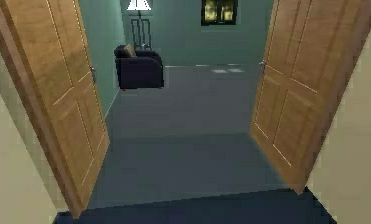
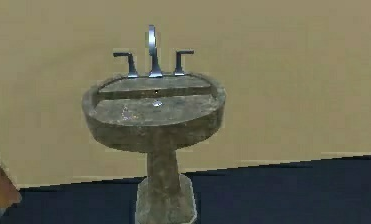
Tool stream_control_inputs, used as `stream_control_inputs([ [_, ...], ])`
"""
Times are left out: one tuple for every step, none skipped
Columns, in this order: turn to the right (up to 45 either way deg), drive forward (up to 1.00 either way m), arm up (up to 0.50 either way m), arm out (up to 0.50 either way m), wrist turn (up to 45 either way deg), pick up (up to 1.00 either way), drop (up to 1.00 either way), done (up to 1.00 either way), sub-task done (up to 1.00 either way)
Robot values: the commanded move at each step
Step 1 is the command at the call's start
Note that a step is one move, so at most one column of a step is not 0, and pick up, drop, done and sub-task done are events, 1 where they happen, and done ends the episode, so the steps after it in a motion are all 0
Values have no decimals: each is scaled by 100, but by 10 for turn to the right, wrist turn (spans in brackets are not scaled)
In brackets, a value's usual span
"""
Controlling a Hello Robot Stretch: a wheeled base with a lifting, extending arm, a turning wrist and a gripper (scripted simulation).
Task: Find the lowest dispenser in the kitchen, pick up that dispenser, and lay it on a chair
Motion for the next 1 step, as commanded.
stream_control_inputs([
  [0, 50, 0, 0, 0, 0, 0, 0, 0],
])
